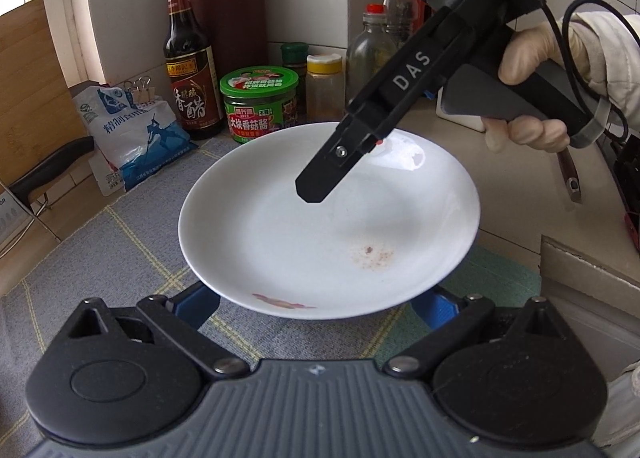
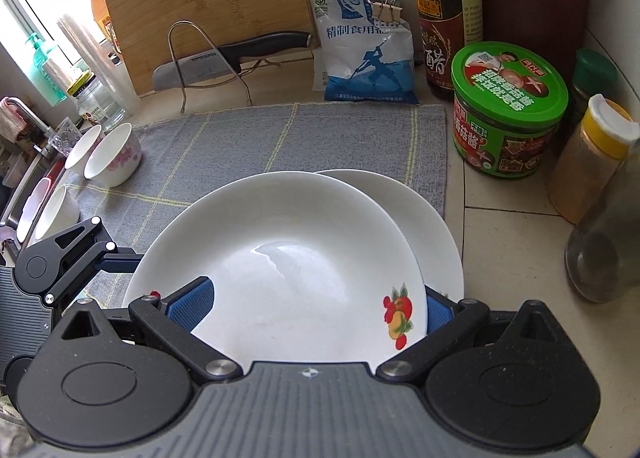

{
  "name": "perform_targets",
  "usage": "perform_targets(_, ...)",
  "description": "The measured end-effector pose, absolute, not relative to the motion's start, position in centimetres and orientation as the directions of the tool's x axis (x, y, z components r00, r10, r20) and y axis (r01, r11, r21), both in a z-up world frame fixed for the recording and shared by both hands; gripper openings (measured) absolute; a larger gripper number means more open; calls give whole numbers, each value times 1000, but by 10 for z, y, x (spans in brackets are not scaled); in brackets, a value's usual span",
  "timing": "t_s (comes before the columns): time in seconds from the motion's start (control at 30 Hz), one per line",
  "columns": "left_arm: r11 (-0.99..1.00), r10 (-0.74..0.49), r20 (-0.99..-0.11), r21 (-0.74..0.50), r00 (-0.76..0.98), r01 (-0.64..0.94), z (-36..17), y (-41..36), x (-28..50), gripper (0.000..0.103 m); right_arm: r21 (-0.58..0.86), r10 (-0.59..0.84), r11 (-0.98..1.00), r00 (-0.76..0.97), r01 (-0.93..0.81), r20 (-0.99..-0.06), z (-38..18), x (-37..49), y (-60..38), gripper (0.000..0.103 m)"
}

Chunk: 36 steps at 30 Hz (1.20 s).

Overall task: Organize plates and bowls
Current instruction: 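Lower the held plate onto the stacked white plates with the right tool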

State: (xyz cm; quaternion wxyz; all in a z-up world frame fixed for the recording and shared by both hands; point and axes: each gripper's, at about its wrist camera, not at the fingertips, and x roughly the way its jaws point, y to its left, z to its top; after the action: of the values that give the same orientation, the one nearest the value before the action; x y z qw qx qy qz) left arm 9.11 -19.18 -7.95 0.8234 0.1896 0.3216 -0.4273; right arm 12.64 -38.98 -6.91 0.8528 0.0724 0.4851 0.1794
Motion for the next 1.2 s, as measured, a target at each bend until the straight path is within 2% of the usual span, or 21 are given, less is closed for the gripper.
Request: perform_targets(1.2,551,-568,-733,-1,374,835,-97,-201,116,102,317,368,930,468,-188,-803,-78,123,-406,103)
